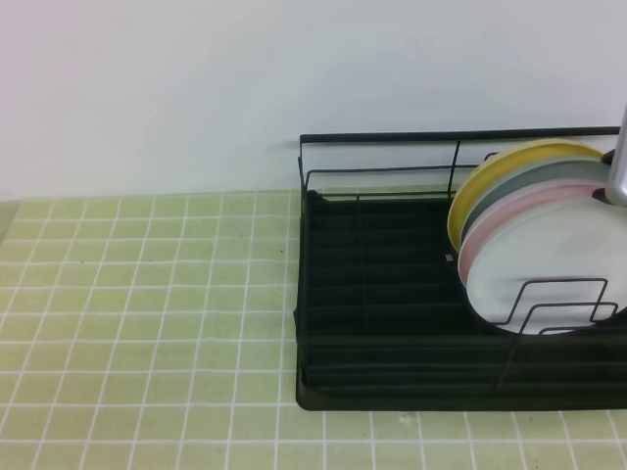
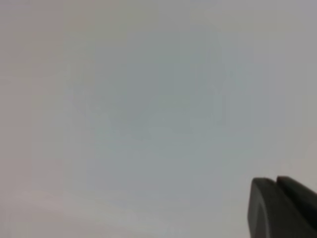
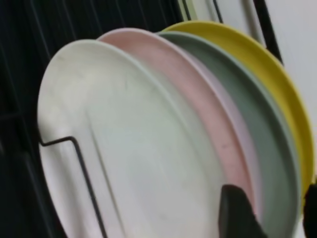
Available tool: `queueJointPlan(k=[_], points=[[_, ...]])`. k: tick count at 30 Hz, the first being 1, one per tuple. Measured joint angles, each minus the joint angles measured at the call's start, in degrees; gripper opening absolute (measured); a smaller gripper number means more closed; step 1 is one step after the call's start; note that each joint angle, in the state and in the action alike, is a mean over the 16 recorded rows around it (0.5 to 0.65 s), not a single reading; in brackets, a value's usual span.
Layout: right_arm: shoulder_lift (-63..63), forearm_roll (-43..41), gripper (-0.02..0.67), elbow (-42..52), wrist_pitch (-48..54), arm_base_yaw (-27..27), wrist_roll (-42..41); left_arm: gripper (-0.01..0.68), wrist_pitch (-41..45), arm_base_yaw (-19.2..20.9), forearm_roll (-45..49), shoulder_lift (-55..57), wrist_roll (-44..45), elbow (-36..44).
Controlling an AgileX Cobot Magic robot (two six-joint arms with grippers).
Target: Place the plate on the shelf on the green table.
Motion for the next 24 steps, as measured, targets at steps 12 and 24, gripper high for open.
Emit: queueJointPlan(k=[12,24], points=[[-2.51,7.98,0.288,0.0,-4.1,0.0,-1.22,0.0,20.75,6.97,31.9,-0.7,-33.34,6.42],[-13.66,37.18,0.166,0.01,-29.29,0.0,-5.2,0.0,44.77,9.01,45.98,-0.52,-45.6,7.76]])
